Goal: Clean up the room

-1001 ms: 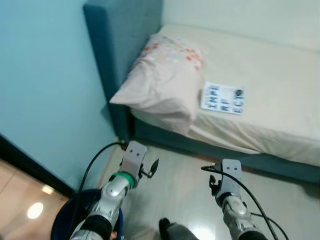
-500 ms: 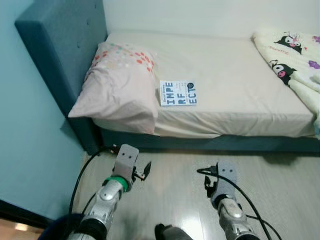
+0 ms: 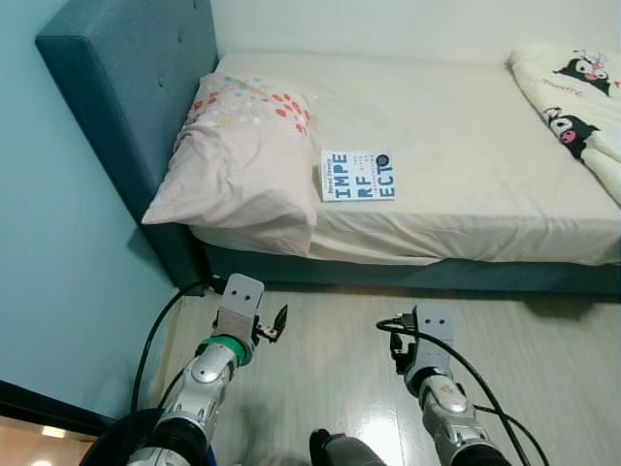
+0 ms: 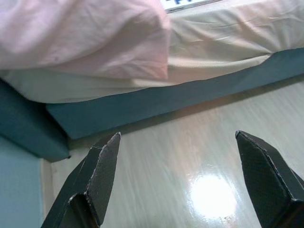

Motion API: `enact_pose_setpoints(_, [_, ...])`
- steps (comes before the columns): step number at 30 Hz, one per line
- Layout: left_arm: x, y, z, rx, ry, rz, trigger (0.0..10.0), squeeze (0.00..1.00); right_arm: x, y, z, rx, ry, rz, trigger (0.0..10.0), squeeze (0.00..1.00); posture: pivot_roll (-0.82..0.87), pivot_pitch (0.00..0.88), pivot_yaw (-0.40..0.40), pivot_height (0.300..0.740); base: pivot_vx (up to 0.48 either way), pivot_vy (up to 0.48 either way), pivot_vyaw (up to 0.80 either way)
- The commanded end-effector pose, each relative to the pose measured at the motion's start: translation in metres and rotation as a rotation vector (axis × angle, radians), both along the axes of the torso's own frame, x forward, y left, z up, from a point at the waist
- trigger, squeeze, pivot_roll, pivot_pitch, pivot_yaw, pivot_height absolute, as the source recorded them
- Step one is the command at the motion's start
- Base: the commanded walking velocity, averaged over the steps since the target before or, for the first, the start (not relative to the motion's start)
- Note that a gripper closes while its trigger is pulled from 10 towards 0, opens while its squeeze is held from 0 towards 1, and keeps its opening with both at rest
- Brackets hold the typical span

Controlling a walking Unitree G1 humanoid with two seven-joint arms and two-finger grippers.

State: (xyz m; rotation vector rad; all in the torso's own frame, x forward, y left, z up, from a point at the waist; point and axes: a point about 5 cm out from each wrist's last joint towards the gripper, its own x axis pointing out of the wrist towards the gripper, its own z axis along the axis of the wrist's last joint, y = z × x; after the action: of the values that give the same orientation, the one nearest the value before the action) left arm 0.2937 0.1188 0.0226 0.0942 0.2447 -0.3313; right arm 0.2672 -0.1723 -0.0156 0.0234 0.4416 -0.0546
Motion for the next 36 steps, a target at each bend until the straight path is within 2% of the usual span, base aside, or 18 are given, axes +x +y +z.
enact_pose_setpoints(1, [-0.0033, -0.0005, -0.0060, 0.005, 0.035, 0.002, 10.0, 0.00, -0.0042, -0.0014, -0.0035, -0.001, 0.013, -0.006, 10.0, 0.00, -0.03, 0.075, 0.040, 0.740, 0.000, -0.356, 0.00])
enact_pose_setpoints(36, [-0.0003, -0.0023, -0.0046, 0.031, 0.038, -0.003, 10.0, 0.00, -0.0053, -0.0041, -0.0051, -0.001, 0.026, -0.013, 10.0, 0.00, -0.03, 0.080, 0.040, 0.740, 0.000, -0.473, 0.00])
